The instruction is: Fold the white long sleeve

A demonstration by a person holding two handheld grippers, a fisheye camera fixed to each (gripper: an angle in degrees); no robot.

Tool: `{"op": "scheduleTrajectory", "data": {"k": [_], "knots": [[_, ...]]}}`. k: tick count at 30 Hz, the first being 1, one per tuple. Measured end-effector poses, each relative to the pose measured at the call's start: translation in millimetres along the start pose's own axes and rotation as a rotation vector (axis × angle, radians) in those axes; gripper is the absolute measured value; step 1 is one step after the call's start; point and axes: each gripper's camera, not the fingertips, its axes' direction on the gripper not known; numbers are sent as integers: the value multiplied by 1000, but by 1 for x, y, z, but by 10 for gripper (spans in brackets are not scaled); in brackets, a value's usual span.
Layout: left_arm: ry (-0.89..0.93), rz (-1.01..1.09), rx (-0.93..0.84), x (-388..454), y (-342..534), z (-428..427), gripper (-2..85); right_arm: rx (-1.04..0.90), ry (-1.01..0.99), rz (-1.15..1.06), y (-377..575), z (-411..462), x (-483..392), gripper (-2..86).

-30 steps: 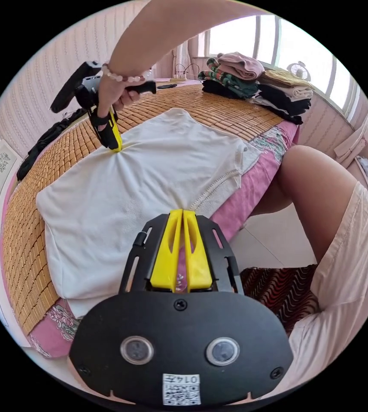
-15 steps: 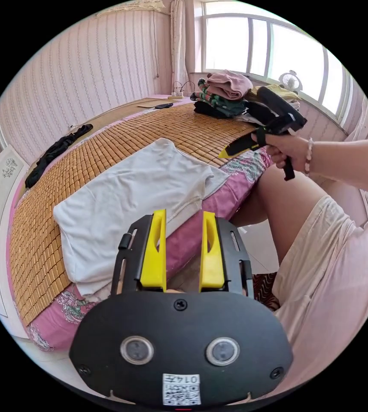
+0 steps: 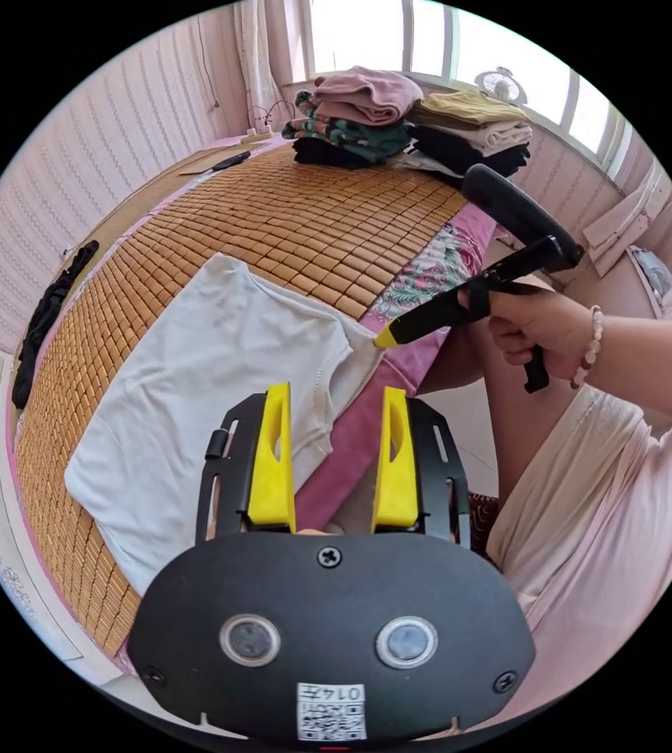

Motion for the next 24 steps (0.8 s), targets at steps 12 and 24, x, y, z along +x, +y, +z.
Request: {"op": "scheduleTrajectory", "data": {"k": [12,24], "knots": [[-21,42,-67,4,-73,48,61,7,-292,-117,14,-129,24,2],[64,49,11,-5,-37,3,-6,160,-431,210,30,-183,123,111]]}}
